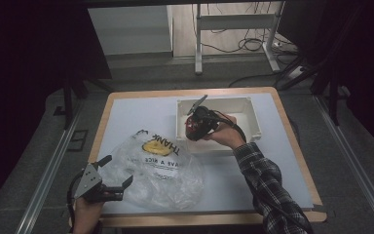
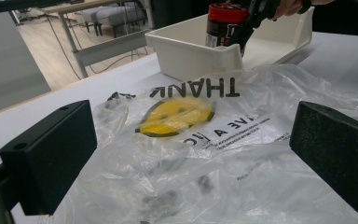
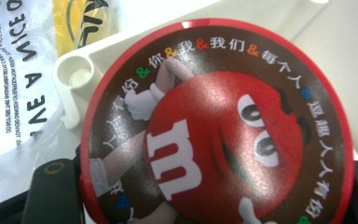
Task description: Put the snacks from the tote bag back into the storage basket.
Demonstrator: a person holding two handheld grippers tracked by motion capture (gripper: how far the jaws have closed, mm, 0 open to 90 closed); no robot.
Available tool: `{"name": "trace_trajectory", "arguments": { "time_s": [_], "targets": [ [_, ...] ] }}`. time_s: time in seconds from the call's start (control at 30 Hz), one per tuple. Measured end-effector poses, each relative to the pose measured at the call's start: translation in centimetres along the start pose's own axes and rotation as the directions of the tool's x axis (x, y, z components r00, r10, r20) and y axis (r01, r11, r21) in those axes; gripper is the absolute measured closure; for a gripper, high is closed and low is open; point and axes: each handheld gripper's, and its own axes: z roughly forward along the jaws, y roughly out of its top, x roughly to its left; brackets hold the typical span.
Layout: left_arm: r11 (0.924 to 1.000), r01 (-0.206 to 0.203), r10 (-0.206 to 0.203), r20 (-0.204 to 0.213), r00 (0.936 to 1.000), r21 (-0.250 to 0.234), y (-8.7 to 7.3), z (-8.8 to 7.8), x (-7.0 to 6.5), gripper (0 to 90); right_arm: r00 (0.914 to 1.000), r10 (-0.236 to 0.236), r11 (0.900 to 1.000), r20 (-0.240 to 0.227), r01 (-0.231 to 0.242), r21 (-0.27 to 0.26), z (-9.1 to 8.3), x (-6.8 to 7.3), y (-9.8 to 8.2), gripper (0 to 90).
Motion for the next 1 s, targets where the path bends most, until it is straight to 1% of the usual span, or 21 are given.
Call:
{"name": "trace_trajectory", "arguments": {
  "time_s": [0.23, 0.3, 0.57, 0.6, 0.8, 1.0],
  "targets": [
    [1.0, 0.0, 0.0, -0.002, 1.0, 0.0, 0.0, 0.0, 0.0, 0.5, 0.9998, -0.021, 1.0, 0.004, 0.021, 0.005, 0.7, -0.1, 0.5, 25.6],
    [1.0, 0.0, 0.0, -0.002, 1.0, -0.001, 0.0, 0.0, 0.0, 0.5, 0.9999, -0.016, 1.0, 0.0, 0.016, 0.006, 0.7, -0.1, 0.6, 25.6],
    [1.0, 0.0, 0.0, -0.001, 1.0, 0.001, 0.0, 0.0, 0.0, 0.5, 0.9995, -0.032, 0.999, -0.009, 0.032, 0.001, 1.1, -0.3, 0.8, 25.6],
    [1.0, -0.001, 0.001, 0.0, 1.0, 0.001, 0.0, 0.0, 0.0, 0.5, 0.9996, -0.027, 1.0, -0.011, 0.027, 0.003, 1.1, -0.3, 0.9, 25.6],
    [1.0, -0.002, 0.002, -0.001, 1.0, 0.002, 0.0, 0.0, 0.0, 0.5, 0.9991, -0.037, 0.999, -0.021, 0.037, 0.013, 1.6, -0.4, 1.0, 25.6],
    [1.0, -0.003, 0.003, 0.0, 1.0, 0.002, 0.0, 0.0, 0.0, 0.6, 0.9989, -0.044, 0.999, -0.019, 0.044, 0.02, 2.0, -0.7, 1.2, 25.6]
  ]
}}
